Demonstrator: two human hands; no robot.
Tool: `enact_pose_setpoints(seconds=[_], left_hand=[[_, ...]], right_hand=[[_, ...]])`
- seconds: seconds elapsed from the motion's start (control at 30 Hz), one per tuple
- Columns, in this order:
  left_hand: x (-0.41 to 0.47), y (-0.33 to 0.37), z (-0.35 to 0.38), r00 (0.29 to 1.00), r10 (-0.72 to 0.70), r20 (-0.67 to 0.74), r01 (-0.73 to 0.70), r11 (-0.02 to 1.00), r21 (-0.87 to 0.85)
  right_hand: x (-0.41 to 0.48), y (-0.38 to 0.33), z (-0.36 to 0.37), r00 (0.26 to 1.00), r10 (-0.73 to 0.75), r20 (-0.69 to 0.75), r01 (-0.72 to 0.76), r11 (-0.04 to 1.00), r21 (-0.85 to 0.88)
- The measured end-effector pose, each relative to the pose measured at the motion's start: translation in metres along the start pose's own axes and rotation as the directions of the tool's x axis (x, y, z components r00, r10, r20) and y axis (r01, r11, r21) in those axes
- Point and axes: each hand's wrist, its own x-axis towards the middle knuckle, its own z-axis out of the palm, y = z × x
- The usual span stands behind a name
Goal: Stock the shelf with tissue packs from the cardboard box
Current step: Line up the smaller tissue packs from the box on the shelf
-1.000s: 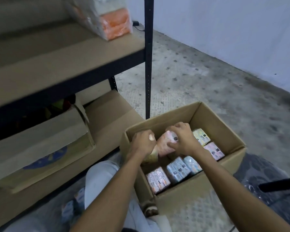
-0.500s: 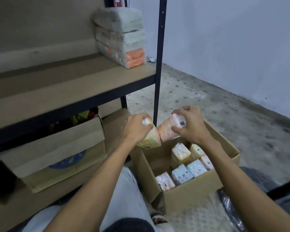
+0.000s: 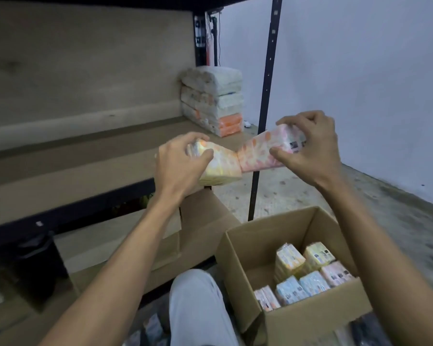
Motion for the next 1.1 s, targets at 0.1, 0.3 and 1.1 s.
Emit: enact_pose_setpoints(seconds=[0.1, 0.3, 1.1], left_hand=[[0.01, 0.008, -0.022, 0.99, 0.063, -0.128, -0.064, 0.998, -0.003], [0.026, 0.004, -0.053, 0.948, 0.167, -0.27, -0.145, 0.984, 0.102], [0.015, -0.143, -0.136, 0.967, 0.241, -0.08, -0.199, 0.914, 0.354]], right_hand=[[0.016, -0.015, -0.007, 0.996, -0.048, -0.072, 0.05, 0.998, 0.025], [0.035, -0.032, 0.009, 0.989, -0.062, -0.136, 0.079, 0.989, 0.122], [0.036, -0.068, 0.187, 0.962, -0.18, 0.206, 0.086, 0.914, 0.396]])
